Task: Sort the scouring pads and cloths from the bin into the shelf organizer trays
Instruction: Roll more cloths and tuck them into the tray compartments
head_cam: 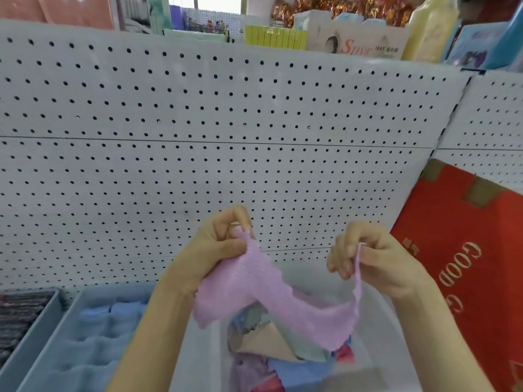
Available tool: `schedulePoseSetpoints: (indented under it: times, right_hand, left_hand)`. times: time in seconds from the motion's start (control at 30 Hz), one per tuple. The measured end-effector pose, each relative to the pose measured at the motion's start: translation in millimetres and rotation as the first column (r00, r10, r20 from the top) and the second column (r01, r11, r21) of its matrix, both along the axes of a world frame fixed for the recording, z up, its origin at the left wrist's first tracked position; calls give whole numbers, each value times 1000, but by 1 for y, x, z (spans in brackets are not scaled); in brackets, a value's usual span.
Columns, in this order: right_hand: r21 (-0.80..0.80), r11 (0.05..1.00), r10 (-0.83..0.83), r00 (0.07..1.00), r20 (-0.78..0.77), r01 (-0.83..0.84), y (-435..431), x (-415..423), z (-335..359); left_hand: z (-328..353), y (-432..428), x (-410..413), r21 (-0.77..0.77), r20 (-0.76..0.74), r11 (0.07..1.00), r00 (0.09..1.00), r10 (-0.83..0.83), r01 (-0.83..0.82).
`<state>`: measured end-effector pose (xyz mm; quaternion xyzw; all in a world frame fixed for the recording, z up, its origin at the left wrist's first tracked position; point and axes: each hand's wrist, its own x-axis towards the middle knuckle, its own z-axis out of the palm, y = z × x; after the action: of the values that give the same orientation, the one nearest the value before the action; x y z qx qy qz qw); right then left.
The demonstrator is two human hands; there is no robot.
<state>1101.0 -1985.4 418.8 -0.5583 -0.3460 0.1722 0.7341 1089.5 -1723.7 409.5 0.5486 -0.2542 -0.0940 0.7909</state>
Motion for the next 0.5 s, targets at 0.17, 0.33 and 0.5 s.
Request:
schedulePoseSetpoints:
  times: [0.17,0.33,0.5]
  right_hand:
    - [-44,978,-204,979,-26,203,43,10,2]
    - [-20,952,-303,949,90,306,45,7,0]
    - [6,937,-350,937,-16,350,50,0,-5]
  left_hand:
    - [-1,-48,18,98,-76,995,997,-1,9]
    - [-4,-52,24,3,-55,1000,998,-8,8]
    - [1,-57,19,-67,-28,997,999,-47,45]
